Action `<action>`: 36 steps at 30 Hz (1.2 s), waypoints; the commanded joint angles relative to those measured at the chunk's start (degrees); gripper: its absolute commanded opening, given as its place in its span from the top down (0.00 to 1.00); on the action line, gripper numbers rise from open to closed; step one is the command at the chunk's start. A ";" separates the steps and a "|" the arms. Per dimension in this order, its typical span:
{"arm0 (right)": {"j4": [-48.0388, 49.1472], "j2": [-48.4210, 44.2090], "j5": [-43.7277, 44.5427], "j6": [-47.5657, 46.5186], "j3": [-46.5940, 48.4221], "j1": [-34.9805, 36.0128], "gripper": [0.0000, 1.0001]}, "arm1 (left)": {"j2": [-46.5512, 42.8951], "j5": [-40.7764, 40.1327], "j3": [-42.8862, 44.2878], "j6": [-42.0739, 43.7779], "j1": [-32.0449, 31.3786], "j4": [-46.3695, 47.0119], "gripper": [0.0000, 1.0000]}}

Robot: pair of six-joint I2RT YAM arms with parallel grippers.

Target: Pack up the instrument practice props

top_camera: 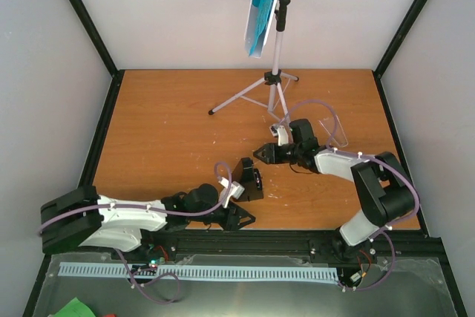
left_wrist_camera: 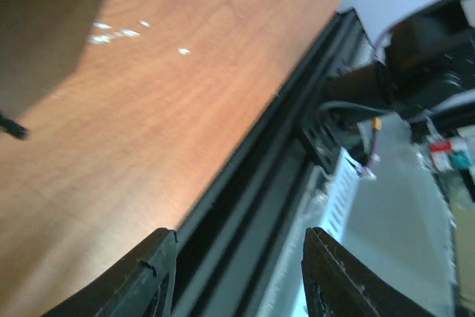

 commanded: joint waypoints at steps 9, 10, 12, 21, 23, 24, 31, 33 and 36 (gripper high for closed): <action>-4.82 7.52 -13.75 -6.51 6.42 2.43 0.53 | -2.66 -13.40 -4.94 -2.04 4.42 0.59 0.52; -5.44 7.83 -14.74 -6.94 6.37 2.54 0.54 | -3.33 -12.95 -4.84 -1.43 5.76 -0.93 0.52; -5.74 7.59 -15.77 -6.94 5.42 2.73 0.55 | -4.75 -11.92 -4.74 -0.13 8.29 -3.27 0.52; -7.38 -0.96 -13.99 -6.14 -3.12 3.04 0.56 | -7.59 -8.48 -4.49 1.43 15.13 0.13 0.51; -6.63 -3.57 -13.57 -4.87 -6.05 3.06 0.56 | -6.52 -8.97 -3.11 2.37 15.47 -0.39 0.51; -5.78 -4.87 -13.40 -3.94 -7.50 3.08 0.56 | -5.88 -9.46 -2.23 3.20 15.56 -1.25 0.51; -5.50 -14.53 -7.70 -1.58 -14.94 3.08 0.50 | -3.36 -7.87 -0.22 6.67 20.53 -3.36 0.52; -6.52 -17.83 -3.89 -1.17 -15.75 3.08 0.43 | -3.33 -6.94 0.29 7.43 21.62 -3.09 0.52; -8.17 -23.74 1.64 -0.21 -16.27 3.08 0.33 | -4.15 -7.37 1.41 7.72 21.85 -5.51 0.51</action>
